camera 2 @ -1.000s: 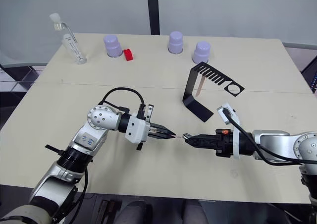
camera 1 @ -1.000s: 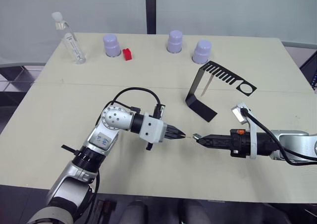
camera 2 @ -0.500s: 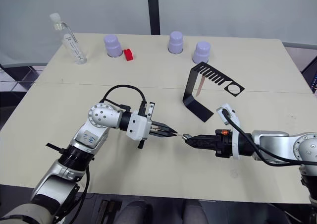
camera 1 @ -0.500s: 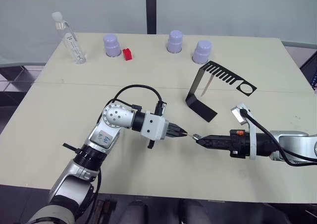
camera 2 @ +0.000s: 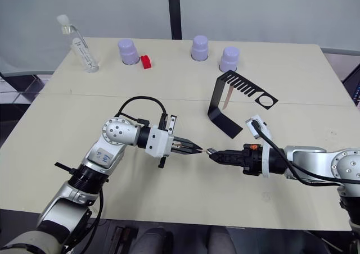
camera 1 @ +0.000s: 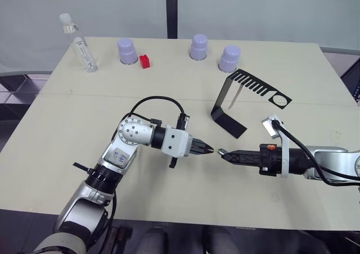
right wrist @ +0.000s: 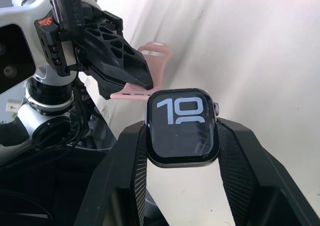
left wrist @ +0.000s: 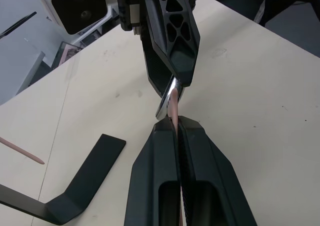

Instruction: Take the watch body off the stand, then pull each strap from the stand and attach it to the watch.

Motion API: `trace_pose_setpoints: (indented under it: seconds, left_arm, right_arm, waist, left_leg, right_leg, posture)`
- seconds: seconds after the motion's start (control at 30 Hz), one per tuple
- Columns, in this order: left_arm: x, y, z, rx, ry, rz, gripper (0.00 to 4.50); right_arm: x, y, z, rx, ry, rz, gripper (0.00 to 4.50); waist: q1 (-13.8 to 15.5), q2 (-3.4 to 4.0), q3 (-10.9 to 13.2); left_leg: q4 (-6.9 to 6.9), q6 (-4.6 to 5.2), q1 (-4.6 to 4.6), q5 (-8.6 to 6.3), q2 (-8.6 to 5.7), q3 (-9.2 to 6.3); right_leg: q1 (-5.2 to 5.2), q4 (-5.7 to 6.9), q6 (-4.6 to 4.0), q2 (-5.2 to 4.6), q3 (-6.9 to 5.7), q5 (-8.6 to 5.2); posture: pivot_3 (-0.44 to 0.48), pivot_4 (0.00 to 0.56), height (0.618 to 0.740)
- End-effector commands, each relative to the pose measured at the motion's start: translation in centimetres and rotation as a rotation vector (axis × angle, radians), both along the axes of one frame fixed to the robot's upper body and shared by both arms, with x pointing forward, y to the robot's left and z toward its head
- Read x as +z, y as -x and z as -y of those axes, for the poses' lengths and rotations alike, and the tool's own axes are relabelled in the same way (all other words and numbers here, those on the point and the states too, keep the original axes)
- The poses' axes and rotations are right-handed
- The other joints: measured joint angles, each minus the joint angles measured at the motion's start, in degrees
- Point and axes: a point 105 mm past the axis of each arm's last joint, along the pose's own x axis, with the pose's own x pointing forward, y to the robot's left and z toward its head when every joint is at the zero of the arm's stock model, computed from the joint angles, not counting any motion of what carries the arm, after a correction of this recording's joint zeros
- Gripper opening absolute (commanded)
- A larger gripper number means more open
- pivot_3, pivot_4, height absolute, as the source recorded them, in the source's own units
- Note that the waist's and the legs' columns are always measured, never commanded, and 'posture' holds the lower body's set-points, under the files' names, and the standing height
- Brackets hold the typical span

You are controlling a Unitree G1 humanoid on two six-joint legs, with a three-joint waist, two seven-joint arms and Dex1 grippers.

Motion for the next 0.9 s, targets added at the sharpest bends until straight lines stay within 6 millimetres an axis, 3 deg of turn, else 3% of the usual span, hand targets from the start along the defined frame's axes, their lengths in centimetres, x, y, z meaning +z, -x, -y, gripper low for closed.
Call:
trace_pose_setpoints:
  seconds: [0.03, 0.9]
  left_arm:
    - [0.9, 0.2, 0.8, -0.024, 0.025, 0.047, 0.00]
    - [1.4, 0.1, 2.5, -0.032, 0.061, 0.040, 0.00]
  right_arm:
    - [1.3, 0.5, -0.7, 0.043, -0.033, 0.032, 1.50]
    - [1.6, 0.8, -1.8, 0.082, -0.023, 0.059, 1.50]
  waist:
    - [0.0, 0.00, 0.0]
    - [0.0, 0.01, 0.0]
  left_leg:
    - [0.02, 0.00, -0.03, 0.00, 0.00, -0.02]
    - [0.27, 0.00, -0.42, 0.00, -0.10, -0.50]
  right_leg:
    - [-0.01, 0.00, 0.00, 0.00, -0.02, 0.00]
    - [0.04, 0.00, -0.01, -0.10, -1.09, 0.00]
  posture:
    - [0.000, 0.150, 0.740]
    - [0.000, 0.150, 0.740]
